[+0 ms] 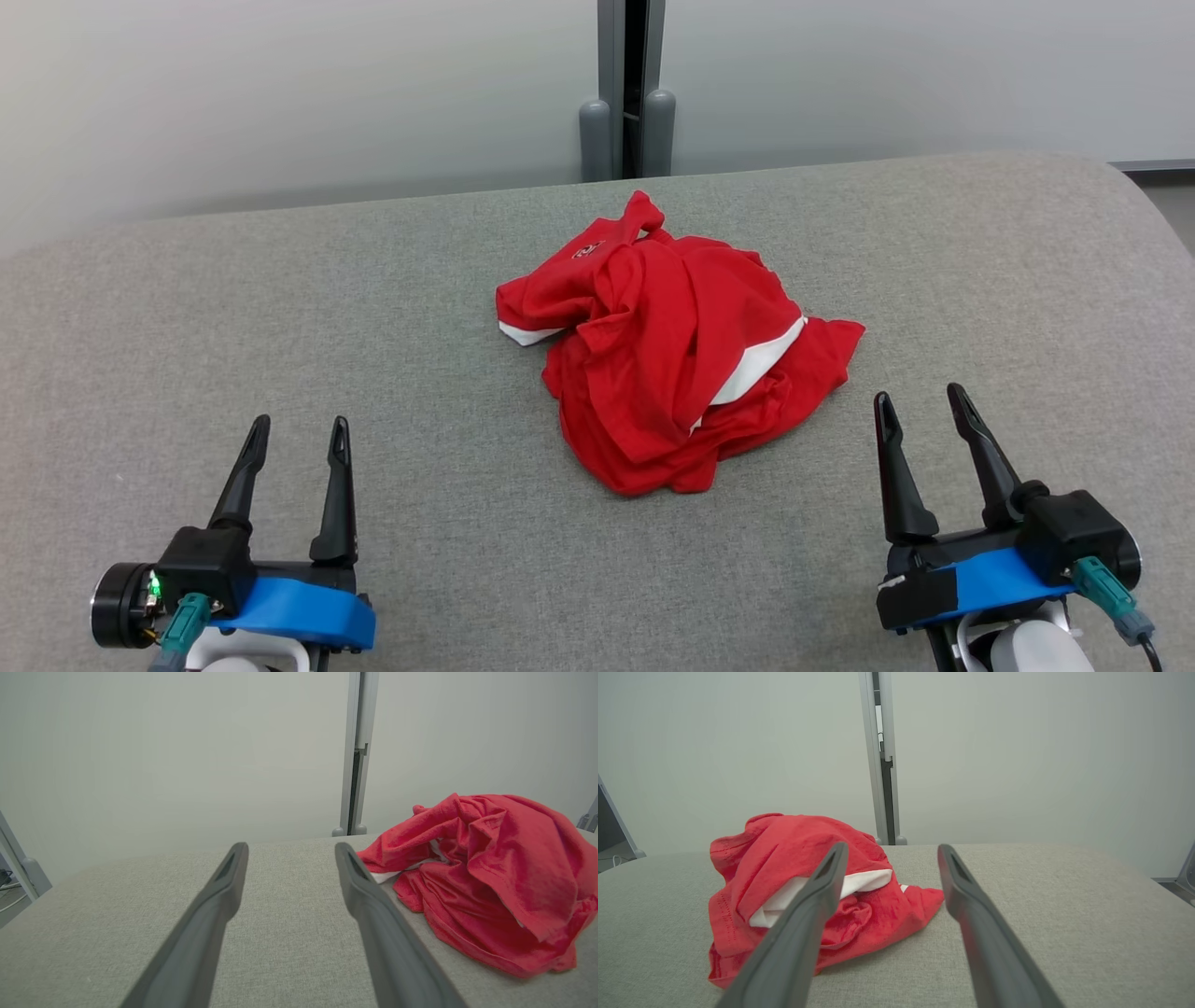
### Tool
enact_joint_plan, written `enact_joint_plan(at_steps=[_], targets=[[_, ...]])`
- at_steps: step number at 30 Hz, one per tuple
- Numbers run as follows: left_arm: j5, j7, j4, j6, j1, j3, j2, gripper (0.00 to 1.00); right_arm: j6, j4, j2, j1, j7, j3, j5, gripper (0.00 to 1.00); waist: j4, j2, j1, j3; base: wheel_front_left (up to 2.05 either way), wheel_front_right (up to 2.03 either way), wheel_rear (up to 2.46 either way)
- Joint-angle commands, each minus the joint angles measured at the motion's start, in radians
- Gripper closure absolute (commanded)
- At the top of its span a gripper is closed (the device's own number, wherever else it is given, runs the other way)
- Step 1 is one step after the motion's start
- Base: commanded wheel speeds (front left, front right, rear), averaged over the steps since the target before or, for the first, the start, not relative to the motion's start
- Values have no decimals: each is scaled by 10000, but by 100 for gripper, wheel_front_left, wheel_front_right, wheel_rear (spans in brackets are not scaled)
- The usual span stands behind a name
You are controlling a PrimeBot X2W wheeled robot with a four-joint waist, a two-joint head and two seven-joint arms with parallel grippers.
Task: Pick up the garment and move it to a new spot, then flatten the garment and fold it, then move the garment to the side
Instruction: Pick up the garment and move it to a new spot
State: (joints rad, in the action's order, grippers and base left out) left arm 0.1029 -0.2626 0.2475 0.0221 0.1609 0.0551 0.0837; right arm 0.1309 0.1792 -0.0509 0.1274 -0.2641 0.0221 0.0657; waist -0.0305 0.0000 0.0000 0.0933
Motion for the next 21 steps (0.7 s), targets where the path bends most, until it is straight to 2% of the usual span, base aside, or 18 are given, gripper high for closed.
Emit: enact_joint_plan(at_steps=[1,10,17,21], targets=[[-103,-34,-35,71,34,-55,-20,0,-3,39,11,29,-6,51,-7,0,-48,0,0,0,0,0,0],[-303,-34,-152,506,615,952,-231,0,-3,77,-6,184,-6,104,67,0,-344,0,0,210,0,0,0],[-191,-34,544,673,1342,1845,-303,0,-3,95,-3,390,-6,247,153,0,-870,0,0,534,0,0,0],[-227,-34,947,702,1692,1956,-305,0,-3,95,0,487,-6,282,185,0,-1182,0,0,701,0,0,0]])
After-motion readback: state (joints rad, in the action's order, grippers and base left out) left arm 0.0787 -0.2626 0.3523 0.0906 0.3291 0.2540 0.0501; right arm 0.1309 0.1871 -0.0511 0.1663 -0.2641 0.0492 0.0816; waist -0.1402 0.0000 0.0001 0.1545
